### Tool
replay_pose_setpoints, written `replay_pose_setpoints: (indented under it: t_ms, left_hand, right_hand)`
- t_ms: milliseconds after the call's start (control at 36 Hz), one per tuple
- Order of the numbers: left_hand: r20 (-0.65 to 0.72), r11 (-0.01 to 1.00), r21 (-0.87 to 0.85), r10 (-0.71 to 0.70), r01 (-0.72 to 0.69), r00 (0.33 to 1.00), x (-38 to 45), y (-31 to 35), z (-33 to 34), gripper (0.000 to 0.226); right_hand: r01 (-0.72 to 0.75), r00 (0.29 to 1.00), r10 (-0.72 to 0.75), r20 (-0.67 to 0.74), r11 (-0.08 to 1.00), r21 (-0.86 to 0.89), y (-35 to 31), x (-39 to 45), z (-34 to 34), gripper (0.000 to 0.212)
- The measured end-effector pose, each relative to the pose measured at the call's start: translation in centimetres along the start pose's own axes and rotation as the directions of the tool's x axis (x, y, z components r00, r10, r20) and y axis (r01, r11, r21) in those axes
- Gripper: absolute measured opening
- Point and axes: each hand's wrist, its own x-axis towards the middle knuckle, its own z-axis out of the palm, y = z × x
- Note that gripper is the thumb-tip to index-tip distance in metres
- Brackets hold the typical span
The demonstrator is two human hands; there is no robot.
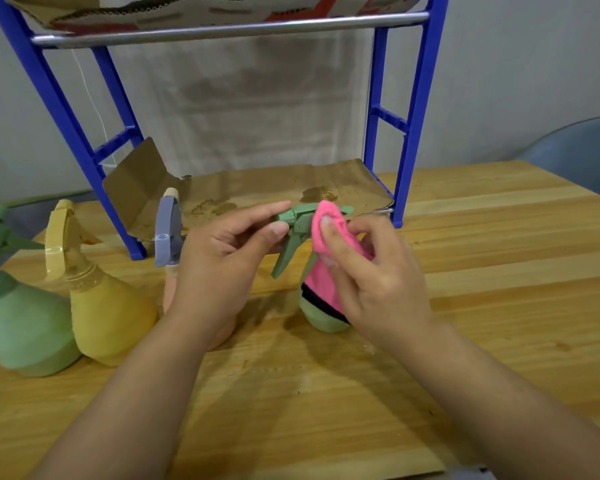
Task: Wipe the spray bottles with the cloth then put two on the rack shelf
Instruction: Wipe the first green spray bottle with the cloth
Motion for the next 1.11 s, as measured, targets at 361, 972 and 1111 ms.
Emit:
replay_pose_setpoints:
  t_ms: [361, 972, 1111]
  left_hand:
    - [-0.010, 0.997, 0.069, 0.023, -0.023, 1.000, 0.1, 0.0, 0.5, 0.027]
    - [-0.024, 0.995, 0.094, -0.026, 0.028, 0.999, -0.3, -0.1, 1.0, 0.027]
    - [-0.031, 0.994, -0.003, -0.109, 0.109, 0.994, -1.4, -1.2, 1.3, 0.036]
  right_hand:
    - [0.044, 0.974, -0.054, -0.219, 0.998, -0.053, 1.6, -0.5, 0.1, 0.032]
    - [0.022, 0.990, -0.026, 0.139, 0.999, 0.035, 4.1, -5.3, -0.5, 0.037]
    - [-0.032, 0.991, 0.034, 0.129, 0.999, -0.019, 4.9, -5.3, -1.4, 0.040]
